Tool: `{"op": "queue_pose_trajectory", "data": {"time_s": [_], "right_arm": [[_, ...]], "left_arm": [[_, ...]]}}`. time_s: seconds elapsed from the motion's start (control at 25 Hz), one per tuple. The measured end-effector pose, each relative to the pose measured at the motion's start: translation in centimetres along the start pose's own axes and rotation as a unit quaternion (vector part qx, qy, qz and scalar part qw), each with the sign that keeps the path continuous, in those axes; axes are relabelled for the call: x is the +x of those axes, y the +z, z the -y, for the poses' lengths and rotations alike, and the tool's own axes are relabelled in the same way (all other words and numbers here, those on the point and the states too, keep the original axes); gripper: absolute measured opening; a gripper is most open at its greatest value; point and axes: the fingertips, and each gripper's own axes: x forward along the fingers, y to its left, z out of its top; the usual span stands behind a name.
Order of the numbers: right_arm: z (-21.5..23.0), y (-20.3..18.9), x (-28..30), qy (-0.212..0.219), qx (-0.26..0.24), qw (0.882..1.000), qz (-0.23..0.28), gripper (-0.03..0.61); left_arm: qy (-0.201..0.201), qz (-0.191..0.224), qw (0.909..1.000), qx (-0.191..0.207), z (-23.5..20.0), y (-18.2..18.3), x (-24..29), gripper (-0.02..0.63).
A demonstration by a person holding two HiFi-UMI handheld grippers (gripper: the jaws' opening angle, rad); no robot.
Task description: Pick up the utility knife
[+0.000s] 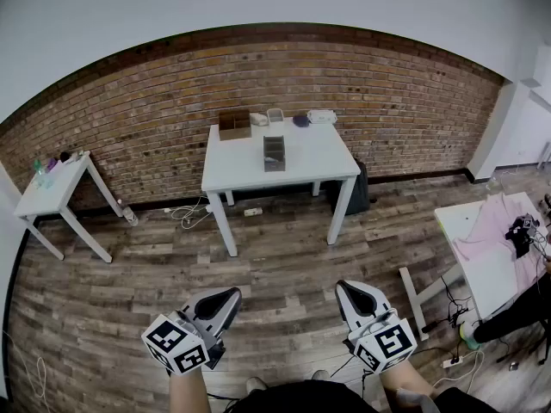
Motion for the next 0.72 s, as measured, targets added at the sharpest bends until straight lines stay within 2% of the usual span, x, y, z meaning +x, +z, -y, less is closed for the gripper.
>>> {"op": "queue_pose_trajectory", "data": {"time_s": [0.2, 0.56, 0.72], "right_arm": [[-2.2, -0.1, 1.4, 0.002, -0.002, 1.000, -0.006, -0.003], [-7.7, 0.4, 5.3, -0.014, -0.021, 1.000, -0.009, -0.003], [-9.5, -0.2, 6.0, -0.013, -0.034, 0.999, -0.026, -0.002]], "left_arm": [[0.021, -0.024, 0.9985, 0.044, -2.3, -0.7, -1.5, -0.005], [0.003, -0.028, 0.9991, 0.033, -6.8, -2.0, -5.4, -0.005], [-0.011, -0.030, 0.9992, 0.023, -8.2, -2.5, -5.8, -0.005]]}}
